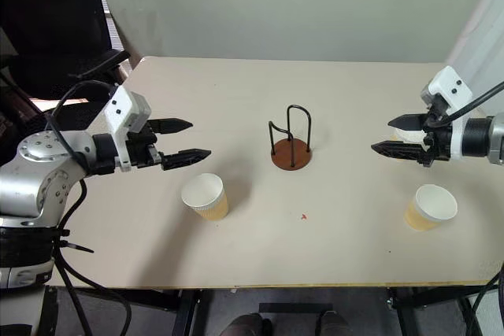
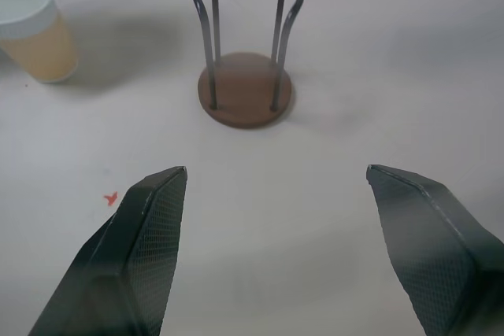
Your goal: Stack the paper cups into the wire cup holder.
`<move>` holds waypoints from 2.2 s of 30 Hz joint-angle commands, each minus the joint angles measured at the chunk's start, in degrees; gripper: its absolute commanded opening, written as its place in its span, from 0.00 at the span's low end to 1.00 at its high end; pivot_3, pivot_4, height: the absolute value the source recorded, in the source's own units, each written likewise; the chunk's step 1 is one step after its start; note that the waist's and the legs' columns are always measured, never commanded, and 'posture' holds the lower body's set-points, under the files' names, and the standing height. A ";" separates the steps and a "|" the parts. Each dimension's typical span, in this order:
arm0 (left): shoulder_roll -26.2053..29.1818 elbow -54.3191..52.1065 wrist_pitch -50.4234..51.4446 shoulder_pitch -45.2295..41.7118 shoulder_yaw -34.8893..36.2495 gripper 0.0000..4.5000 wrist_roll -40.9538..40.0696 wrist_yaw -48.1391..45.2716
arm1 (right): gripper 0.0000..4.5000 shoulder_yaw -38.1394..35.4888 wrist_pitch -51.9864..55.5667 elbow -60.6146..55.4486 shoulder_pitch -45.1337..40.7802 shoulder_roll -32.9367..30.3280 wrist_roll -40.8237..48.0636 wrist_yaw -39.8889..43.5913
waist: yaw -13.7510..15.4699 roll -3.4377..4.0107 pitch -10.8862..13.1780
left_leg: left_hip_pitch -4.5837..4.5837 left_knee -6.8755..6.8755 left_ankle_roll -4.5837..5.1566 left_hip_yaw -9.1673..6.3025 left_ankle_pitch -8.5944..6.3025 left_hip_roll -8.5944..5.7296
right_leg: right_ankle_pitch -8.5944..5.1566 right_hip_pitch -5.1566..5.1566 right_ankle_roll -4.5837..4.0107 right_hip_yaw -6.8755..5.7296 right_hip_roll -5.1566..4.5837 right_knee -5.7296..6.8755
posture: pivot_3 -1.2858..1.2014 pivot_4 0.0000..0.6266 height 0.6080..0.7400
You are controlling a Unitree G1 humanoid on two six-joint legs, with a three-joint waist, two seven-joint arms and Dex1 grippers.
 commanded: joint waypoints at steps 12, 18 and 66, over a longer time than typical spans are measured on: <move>-1.68 -5.91 3.30 -2.02 -2.92 1.00 -4.29 -1.65 | 0.84 -2.57 0.00 -2.25 -1.25 0.06 0.87 -0.96 | 0.08 0.00 0.00 | 0.00 0.00 -0.01 0.00 0.00 0.00 | 0.00 0.00 -0.01 0.00 -0.01 0.02 | 0.52 0.24 1.00; -7.88 -2.90 3.36 -7.02 -9.38 1.00 -1.58 0.91 | 0.84 -7.71 3.68 -7.66 2.80 -0.44 3.46 -3.93 | 0.39 -0.01 0.00 | -0.01 0.02 -0.01 -0.01 0.00 -0.01 | 0.01 0.04 0.00 -0.01 -0.03 0.01 | 0.52 0.24 1.00; -37.56 27.64 -8.06 -21.03 -17.94 1.00 18.59 17.32 | 0.84 -12.52 6.14 -12.88 7.32 -3.93 8.32 -7.07 | 0.85 -0.06 0.04 | 0.00 0.15 0.10 0.18 0.11 -0.09 | 0.20 0.14 0.45 0.12 -0.03 -0.03 | 0.52 0.24 1.00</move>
